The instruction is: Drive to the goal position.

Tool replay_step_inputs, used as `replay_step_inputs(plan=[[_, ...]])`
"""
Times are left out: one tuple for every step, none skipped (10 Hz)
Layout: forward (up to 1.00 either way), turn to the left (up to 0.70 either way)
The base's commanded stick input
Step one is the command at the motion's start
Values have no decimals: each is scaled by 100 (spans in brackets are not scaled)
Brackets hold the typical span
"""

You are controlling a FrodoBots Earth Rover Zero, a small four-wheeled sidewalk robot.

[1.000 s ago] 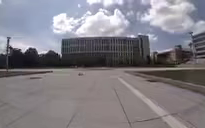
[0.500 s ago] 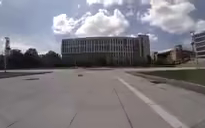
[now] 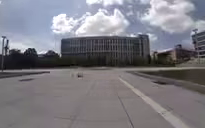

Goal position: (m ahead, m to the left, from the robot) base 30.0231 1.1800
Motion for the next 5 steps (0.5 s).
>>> replay_step_inputs(plan=[[70,-22],[70,-3],[70,0],[70,0],[70,0]])
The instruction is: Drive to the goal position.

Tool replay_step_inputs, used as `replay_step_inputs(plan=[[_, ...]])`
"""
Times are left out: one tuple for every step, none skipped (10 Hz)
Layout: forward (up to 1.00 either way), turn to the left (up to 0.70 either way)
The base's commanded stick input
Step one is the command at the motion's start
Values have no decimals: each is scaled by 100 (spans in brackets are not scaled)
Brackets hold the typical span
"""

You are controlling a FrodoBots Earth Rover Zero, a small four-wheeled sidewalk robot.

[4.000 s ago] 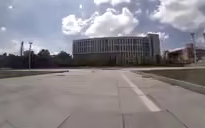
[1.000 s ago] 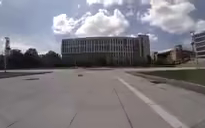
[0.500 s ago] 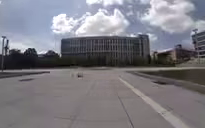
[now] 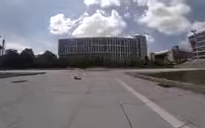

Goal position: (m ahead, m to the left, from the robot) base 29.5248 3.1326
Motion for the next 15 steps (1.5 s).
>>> replay_step_inputs(plan=[[70,0],[70,0],[70,0],[70,0],[70,0],[70,0],[70,0],[70,0],[70,0],[43,0],[-40,0],[-65,0],[0,0],[0,0],[0,0]])
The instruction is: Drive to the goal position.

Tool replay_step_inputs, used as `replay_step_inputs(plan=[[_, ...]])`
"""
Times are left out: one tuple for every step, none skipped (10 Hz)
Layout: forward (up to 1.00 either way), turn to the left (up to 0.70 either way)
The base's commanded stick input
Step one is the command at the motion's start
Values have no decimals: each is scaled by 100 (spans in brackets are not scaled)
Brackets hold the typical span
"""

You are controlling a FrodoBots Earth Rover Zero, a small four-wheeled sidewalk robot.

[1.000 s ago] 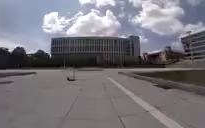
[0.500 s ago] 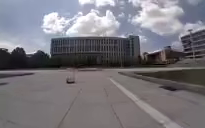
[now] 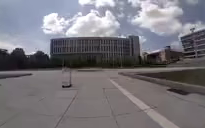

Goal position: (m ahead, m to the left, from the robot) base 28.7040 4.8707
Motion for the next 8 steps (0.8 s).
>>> replay_step_inputs(plan=[[0,0],[0,0],[0,0],[0,0],[0,0],[0,0],[45,0],[70,0]])
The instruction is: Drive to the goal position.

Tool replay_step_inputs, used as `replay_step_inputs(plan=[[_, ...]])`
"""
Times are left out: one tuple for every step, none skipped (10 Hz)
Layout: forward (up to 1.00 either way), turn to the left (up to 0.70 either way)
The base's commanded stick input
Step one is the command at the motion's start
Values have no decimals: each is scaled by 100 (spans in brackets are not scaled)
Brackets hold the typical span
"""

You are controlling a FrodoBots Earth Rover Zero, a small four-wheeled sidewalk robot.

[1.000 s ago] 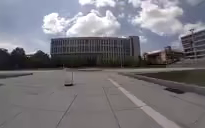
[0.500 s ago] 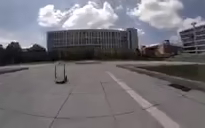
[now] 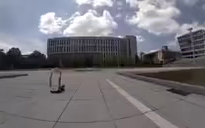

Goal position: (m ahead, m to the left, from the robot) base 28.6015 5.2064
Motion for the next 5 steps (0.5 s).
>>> replay_step_inputs(plan=[[70,0],[70,0],[70,0],[70,0],[70,0]])
